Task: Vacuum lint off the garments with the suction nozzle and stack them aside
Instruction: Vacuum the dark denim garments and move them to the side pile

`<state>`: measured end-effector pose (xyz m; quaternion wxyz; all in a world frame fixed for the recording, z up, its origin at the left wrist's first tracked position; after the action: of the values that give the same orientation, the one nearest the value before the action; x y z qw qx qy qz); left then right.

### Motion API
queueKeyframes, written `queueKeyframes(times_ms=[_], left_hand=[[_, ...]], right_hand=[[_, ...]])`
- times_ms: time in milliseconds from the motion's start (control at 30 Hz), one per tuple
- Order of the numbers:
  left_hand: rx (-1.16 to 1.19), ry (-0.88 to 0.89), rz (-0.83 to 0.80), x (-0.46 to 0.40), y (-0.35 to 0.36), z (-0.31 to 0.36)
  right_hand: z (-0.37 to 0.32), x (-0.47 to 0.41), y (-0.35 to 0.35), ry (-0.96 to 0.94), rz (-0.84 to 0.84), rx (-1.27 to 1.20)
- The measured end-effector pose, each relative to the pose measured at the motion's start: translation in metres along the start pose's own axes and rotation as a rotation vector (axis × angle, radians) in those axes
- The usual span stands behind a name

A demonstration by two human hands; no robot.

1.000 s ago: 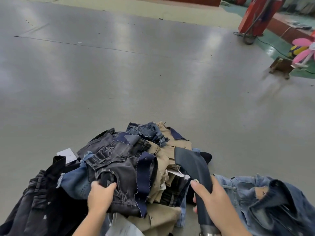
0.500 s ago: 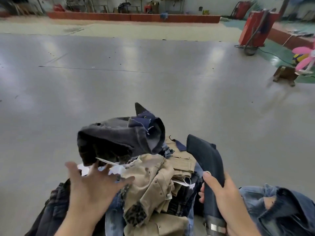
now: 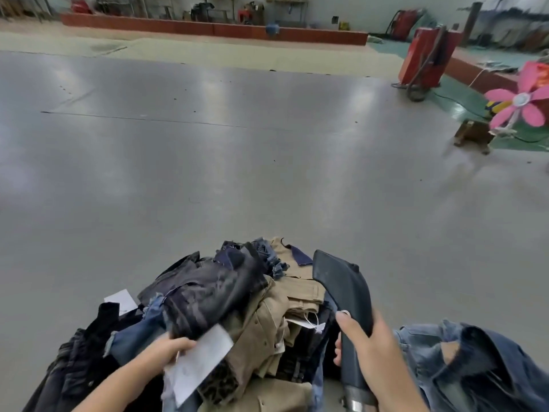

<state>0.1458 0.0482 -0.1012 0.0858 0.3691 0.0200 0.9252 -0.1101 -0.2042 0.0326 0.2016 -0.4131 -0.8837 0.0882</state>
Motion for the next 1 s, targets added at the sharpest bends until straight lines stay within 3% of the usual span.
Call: queueKeyframes(times_ms=[100, 133, 167, 233, 267, 300, 333, 367, 400, 433, 533, 567, 633, 700, 833, 933, 1000], left_hand=[[-0.001, -0.175, -0.034, -0.015, -0.013, -0.020], [-0.017, -0.158, -0.017, -0.023, -0.012, -0.019], [-0.104, -0.066, 0.049, -0.029, -0.014, -0.009], [-0.427, 0.190, 0.339, -0.027, -0.017, 0.021], [-0.557, 0.390, 0.462, -0.014, -0.007, 0.039], [-0.698, 0.657, 0.444, 0.005, 0.015, 0.054], [-0.828, 0.868, 0.297, 0.019, 0.047, 0.051], [-0.893, 0.918, 0.079, 0.025, 0.074, 0.026], [-0.880, 0.798, -0.127, 0.026, 0.093, -0.011], [-0.770, 0.516, -0.235, 0.024, 0.097, -0.050], [-0.091, -0.417, -0.188, 0.022, 0.099, -0.153], [0.120, -0.569, -0.184, 0.024, 0.106, -0.166], [0.450, -0.569, -0.147, 0.016, 0.118, -0.160], [0.715, -0.476, 0.003, 0.002, 0.120, -0.145], [0.833, -0.402, 0.241, 0.001, 0.122, -0.128], [0.979, -0.333, 0.160, 0.002, 0.124, -0.113], [1.034, -0.388, 0.067, 0.015, 0.119, -0.106]], right_hand=[[0.004, -0.001, 0.007, 0.029, -0.021, -0.002], [0.004, -0.001, 0.011, 0.031, -0.033, 0.008], [0.003, -0.001, 0.015, 0.026, -0.046, 0.027], [-0.001, -0.001, 0.020, 0.003, -0.062, 0.079], [-0.003, -0.001, 0.023, -0.008, -0.066, 0.098], [-0.003, -0.001, 0.025, -0.012, -0.067, 0.111], [-0.003, -0.001, 0.027, -0.009, -0.068, 0.117], [-0.002, -0.002, 0.028, -0.001, -0.068, 0.119], [0.000, -0.002, 0.028, 0.013, -0.069, 0.115], [0.001, -0.002, 0.028, 0.029, -0.070, 0.107], [0.007, -0.004, 0.024, 0.055, -0.063, 0.072], [0.009, -0.005, 0.021, 0.056, -0.048, 0.062], [0.010, -0.006, 0.017, 0.055, -0.019, 0.051], [0.008, -0.008, 0.015, 0.050, -0.009, 0.056], [0.002, -0.010, 0.014, 0.038, -0.017, 0.088], [-0.001, -0.009, 0.016, 0.037, -0.020, 0.094], [-0.004, -0.007, 0.017, 0.032, -0.026, 0.088]])
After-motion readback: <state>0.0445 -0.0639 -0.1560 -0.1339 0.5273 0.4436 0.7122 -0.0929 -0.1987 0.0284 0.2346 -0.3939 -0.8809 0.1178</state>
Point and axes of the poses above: each hand's wrist, its own x-axis away from the middle knuckle, its own y-axis out of the palm, z = x × y, the point moved 8 cm from there along -x, towards the middle knuckle, and after that the axes turned 12 degrees about x, right-handed, at the moved point
